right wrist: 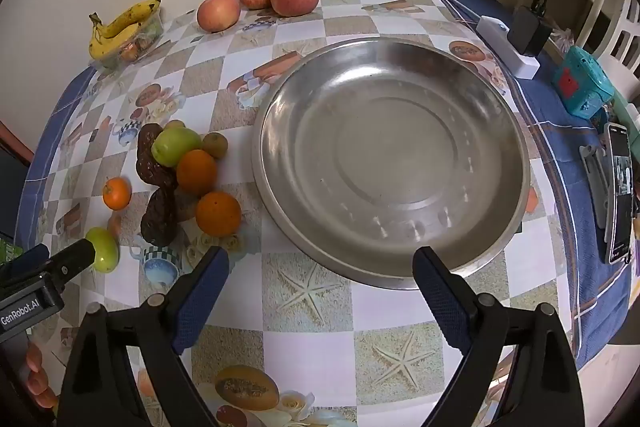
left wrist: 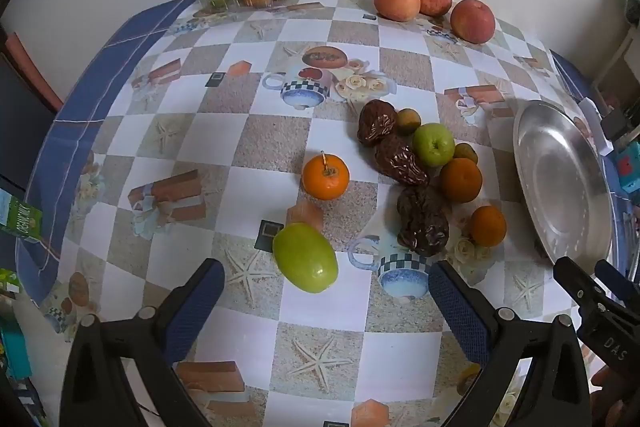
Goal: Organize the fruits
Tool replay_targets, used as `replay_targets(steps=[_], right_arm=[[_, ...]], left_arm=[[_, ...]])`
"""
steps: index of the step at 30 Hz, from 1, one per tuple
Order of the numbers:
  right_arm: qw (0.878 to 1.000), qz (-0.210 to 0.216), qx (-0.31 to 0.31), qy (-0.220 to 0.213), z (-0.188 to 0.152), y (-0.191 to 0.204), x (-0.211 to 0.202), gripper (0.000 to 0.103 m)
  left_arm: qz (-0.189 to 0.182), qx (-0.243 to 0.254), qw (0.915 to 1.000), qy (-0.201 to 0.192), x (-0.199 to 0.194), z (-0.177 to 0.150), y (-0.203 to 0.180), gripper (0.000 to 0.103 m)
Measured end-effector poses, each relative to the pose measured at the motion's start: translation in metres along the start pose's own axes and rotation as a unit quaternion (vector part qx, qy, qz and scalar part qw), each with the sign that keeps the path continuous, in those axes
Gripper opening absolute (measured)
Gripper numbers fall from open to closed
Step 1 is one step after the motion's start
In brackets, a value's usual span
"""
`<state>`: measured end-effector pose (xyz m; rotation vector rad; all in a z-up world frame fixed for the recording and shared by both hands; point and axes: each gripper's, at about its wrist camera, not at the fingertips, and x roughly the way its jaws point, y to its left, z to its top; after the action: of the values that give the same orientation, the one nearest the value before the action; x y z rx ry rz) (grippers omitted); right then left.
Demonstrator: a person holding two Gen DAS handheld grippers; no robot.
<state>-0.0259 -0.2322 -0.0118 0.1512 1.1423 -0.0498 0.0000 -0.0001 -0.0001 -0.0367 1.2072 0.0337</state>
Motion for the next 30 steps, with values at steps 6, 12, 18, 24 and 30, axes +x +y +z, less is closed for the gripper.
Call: replay_targets(steps=[6, 12, 18, 24, 30], right_arm=[[1.000, 0.002, 0.001, -0.001, 0.000, 0.000, -0.001, 0.093], [1.000, 0.002, 0.001, -0.001, 0.000, 0.000, 0.000, 0.093], [1.000, 0.004, 0.002, 0.000, 0.000, -0.001, 0.000, 0.093], [1.000, 0.004, 0.002, 0.001, 0.000, 0.000, 0.000, 0.093], [1.000, 0.004, 0.002, 0.000, 0.000, -0.001, 0.000, 0.093]], left_arm=[[0.000, 0.000, 1.0000, 0.004, -0.002, 0.003, -0.006, 0.103], [-0.003, -0.001, 1.0000, 0.003, -0.002, 0.003, -0.006, 0.103], [-0.005, -0.002, 1.0000, 0.002, -0.002, 0.001, -0.004, 0.103], [-0.006, -0.002, 1.0000, 0.001, -0.001, 0.001, -0.004, 0.103], [-0.006, -0.002, 1.0000, 0.001, -0.001, 0.001, -0.003, 0.103]])
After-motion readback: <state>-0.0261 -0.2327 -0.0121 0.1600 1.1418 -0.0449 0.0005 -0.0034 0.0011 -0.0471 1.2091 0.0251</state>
